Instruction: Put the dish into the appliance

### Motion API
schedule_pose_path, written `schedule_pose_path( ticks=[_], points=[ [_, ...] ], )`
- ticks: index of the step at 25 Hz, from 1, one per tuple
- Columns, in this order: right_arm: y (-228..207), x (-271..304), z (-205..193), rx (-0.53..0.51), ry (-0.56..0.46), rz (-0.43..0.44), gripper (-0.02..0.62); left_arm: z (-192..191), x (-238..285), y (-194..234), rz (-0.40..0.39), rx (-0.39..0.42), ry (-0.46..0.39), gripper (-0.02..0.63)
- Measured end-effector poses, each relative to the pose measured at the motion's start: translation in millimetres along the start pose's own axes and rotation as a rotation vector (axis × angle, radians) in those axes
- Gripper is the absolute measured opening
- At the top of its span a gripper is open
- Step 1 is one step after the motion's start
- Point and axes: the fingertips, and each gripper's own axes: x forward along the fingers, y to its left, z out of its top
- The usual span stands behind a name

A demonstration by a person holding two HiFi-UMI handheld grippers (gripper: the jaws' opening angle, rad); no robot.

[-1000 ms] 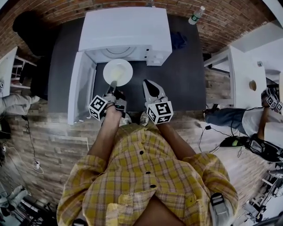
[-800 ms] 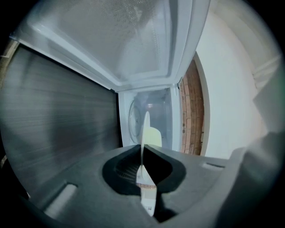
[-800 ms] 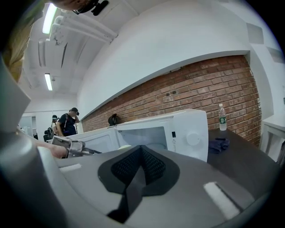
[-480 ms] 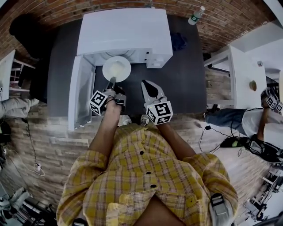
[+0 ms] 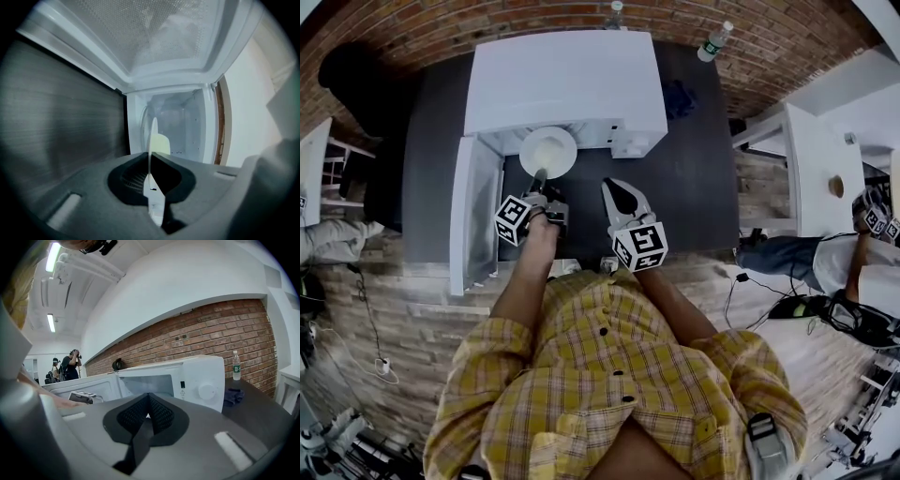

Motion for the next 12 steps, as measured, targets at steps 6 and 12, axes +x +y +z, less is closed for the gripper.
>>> schedule_pose_path(
  ticks=[6,12],
  points=[
    [-5.4,4.4,-2.9,-0.002,0.011,-0.015,0.005,8.1,14.7,6.9,0.008,0.002,-0.009,0.011],
    [-8.2,6.0,-2.9,0.004,0.009,-0.025,0.005,10.4,25.6,12.4,0.024,0.008,-0.01,0.011]
  ],
)
